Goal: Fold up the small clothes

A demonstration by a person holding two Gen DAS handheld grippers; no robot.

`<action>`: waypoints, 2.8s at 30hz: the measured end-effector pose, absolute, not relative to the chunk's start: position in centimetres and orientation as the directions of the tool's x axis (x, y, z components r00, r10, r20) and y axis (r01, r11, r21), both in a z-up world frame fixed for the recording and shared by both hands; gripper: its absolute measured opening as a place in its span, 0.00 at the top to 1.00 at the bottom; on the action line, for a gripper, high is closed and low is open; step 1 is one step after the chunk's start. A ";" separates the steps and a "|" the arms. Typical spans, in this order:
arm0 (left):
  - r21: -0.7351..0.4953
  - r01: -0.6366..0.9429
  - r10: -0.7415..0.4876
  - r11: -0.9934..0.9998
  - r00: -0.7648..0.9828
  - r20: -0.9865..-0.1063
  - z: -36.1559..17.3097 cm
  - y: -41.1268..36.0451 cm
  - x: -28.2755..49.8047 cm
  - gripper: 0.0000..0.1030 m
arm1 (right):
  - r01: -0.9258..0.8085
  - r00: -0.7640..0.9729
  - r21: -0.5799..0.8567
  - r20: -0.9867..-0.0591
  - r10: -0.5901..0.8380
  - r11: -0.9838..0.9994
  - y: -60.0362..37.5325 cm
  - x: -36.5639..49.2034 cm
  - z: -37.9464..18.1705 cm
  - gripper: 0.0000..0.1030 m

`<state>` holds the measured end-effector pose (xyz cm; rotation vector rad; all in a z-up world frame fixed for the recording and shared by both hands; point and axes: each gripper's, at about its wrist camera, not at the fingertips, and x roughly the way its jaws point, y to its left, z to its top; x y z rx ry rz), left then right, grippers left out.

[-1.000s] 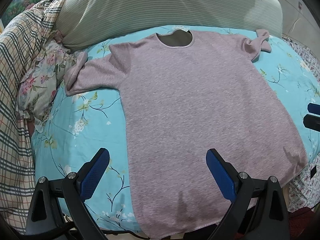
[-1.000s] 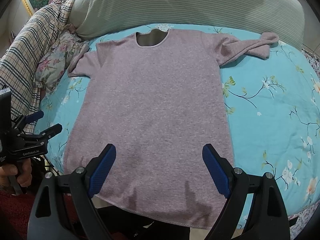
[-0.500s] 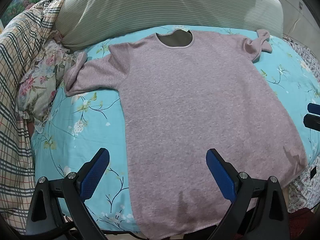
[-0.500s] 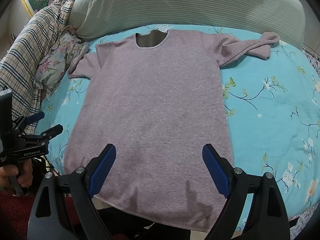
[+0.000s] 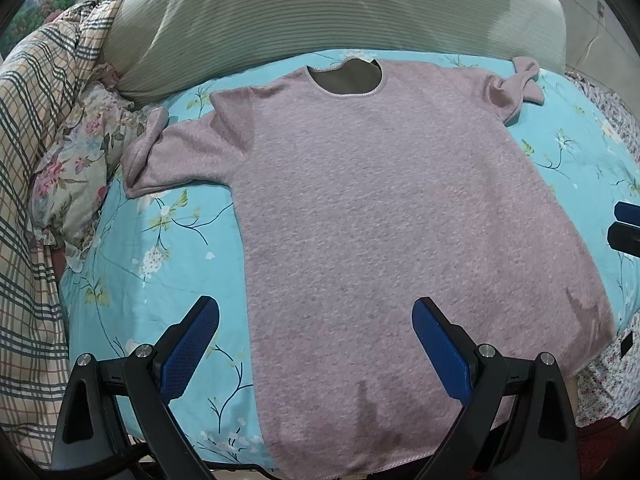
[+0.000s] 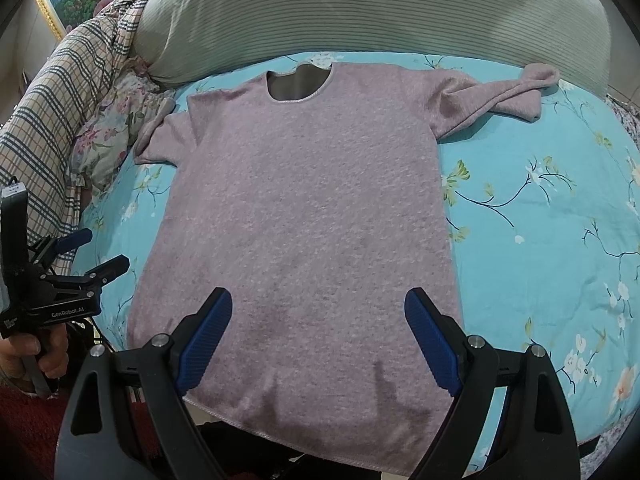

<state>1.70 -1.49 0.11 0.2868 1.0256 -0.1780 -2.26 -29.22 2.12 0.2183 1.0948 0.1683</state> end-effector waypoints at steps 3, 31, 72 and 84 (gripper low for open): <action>0.137 0.282 -0.019 0.950 0.487 -0.873 -0.1 -1.7 2.1 0.05 | -0.020 0.460 0.249 -0.858 0.230 0.968 -29.8 -1.6 1.9 0.14; 0.145 0.201 0.056 0.969 0.396 -0.917 -5.4 -5.1 14.3 0.05 | 0.452 0.593 0.332 -0.805 -0.001 0.828 -61.0 21.2 -2.8 0.40; -0.003 0.081 -0.031 0.997 0.348 -0.937 -6.6 -2.7 18.5 0.05 | -0.111 0.476 0.779 -0.504 0.721 0.617 -27.2 27.8 -4.9 0.94; -0.129 -0.037 -0.106 0.991 0.374 -0.921 -6.4 5.5 17.2 0.05 | -0.168 0.164 0.796 -0.558 0.813 0.581 -12.3 29.0 -11.7 0.87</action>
